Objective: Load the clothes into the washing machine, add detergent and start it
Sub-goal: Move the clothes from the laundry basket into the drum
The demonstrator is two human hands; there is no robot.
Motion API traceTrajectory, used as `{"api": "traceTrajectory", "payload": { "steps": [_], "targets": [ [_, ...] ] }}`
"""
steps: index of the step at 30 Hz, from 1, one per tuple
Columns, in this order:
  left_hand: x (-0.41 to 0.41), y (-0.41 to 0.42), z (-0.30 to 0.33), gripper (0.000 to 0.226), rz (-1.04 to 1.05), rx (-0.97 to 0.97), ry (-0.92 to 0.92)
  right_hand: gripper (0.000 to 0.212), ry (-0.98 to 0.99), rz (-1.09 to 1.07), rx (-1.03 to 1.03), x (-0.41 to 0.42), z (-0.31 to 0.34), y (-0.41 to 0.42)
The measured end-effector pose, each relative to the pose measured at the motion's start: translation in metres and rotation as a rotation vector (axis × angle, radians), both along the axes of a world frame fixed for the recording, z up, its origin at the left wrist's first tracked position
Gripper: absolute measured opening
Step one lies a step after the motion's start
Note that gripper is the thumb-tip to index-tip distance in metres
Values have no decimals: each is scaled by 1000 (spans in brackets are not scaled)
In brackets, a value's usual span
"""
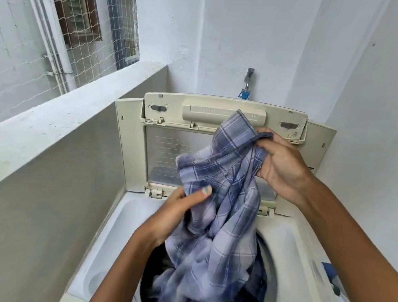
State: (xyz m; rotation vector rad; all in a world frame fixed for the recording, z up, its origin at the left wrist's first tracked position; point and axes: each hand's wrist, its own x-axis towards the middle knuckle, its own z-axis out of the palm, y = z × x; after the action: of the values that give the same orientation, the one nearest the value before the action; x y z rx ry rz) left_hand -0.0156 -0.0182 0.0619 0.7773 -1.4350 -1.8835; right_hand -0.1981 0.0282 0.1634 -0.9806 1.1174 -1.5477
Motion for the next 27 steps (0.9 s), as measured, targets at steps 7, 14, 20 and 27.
{"api": "traceTrajectory", "payload": {
  "steps": [7,14,20,27],
  "targets": [
    [-23,-17,82,13,288,-233,197,50,567,23,84,-20,1,12],
    [-38,-14,155,22,77,-302,315,41,640,206,70,0,0,16],
    [-32,-10,140,29,101,-465,92,24,517,-283,-97,4,17,-7],
    [-9,-22,50,65,-133,-466,-377,44,260,-487,-253,8,71,-28]
  ]
}}
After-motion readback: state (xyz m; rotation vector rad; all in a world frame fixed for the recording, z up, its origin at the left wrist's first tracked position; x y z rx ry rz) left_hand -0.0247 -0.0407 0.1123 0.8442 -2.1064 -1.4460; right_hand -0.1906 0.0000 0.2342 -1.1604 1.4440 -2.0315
